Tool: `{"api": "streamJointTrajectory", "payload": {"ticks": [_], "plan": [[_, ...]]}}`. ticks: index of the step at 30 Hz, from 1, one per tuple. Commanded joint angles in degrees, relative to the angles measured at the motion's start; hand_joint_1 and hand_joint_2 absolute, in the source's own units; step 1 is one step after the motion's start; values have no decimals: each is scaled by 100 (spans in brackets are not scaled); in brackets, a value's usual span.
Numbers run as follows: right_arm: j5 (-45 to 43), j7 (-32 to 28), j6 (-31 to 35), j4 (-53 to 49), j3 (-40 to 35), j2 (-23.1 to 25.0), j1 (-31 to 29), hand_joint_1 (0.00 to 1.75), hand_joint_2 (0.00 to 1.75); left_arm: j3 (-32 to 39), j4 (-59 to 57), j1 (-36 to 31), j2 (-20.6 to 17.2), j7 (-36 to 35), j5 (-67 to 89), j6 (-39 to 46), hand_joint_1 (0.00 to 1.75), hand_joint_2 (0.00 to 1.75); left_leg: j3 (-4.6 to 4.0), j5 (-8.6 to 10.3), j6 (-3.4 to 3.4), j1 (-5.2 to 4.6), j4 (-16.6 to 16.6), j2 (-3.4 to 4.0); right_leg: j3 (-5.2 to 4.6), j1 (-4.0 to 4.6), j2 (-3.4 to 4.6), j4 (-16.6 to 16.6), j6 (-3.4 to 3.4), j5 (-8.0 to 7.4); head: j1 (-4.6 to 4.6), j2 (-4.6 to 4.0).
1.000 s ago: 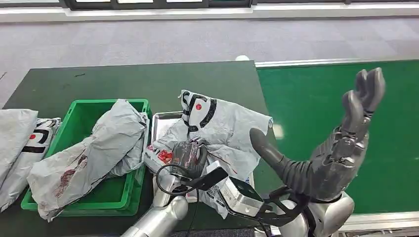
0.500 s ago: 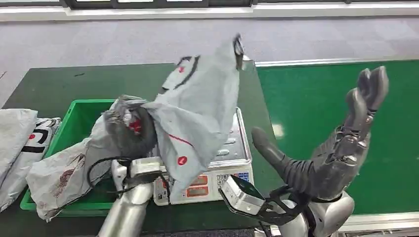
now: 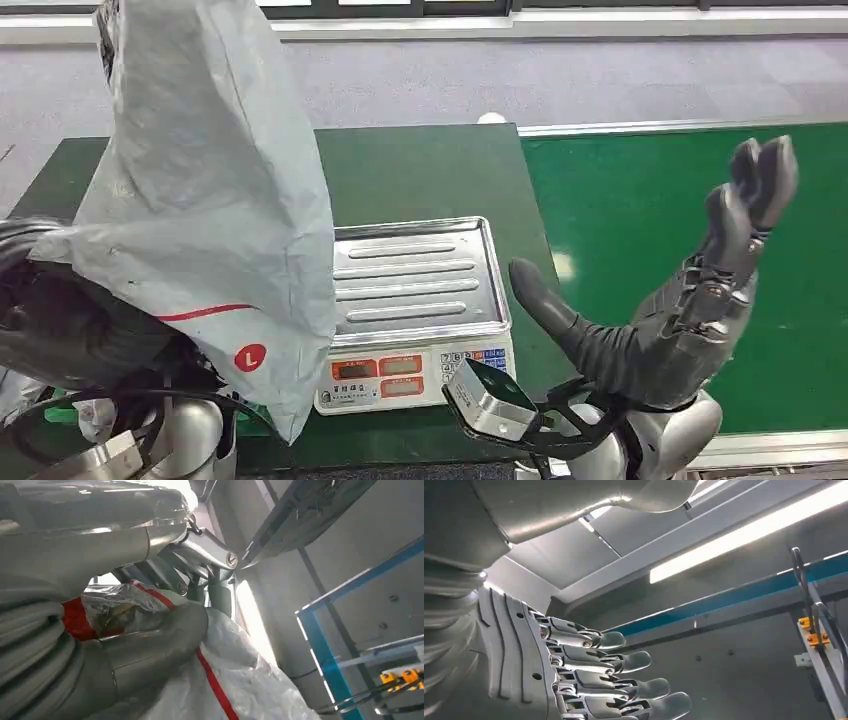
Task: Moved the parcel from conveyor to table for the left to box.
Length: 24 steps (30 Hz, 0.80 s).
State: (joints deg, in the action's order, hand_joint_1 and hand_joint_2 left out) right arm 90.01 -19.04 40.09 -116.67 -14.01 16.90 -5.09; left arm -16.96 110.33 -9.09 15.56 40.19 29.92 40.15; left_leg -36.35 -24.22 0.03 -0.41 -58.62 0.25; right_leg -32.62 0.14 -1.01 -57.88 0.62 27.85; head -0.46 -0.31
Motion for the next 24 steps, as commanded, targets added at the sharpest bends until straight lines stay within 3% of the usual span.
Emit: {"api": "streamJointTrajectory", "payload": {"ticks": [1, 4, 9, 11, 24], "plan": [[-1, -4, -9, 48, 112, 182, -173, 0, 175, 255, 685, 1017, 444, -19, -179, -15, 175, 175, 19, -10, -7, -2, 11, 28, 10, -4, 38, 12, -8, -1, 0, 0], [-6, -130, -9, -79, 283, 242, -61, 0, 175, 1160, 62, 915, 444, -19, -94, -15, 175, 175, 20, -6, -5, -5, 11, 23, 11, -7, 29, 8, -4, 0, 0, 0], [-1, -129, -9, -284, 427, 165, 252, 0, 175, 2231, -1895, 396, 444, -19, -70, -15, 175, 175, 33, 4, -7, -6, 25, -9, 27, -13, -1, 19, -2, 2, 0, 0], [-1, -120, -9, -231, 442, 125, 269, 0, 175, 2553, -2178, 359, 444, -19, -5, -15, 175, 175, 32, 1, -6, -2, 18, -4, 23, -13, 2, 15, 0, 4, 0, 0], [-1, -11, -9, -248, 407, 22, 342, 0, 175, 2831, -2472, 297, 444, -19, 274, -15, 175, 175, 30, -2, -10, 4, 16, 10, 19, -7, 18, 20, 1, 2, 2, 0]]}}
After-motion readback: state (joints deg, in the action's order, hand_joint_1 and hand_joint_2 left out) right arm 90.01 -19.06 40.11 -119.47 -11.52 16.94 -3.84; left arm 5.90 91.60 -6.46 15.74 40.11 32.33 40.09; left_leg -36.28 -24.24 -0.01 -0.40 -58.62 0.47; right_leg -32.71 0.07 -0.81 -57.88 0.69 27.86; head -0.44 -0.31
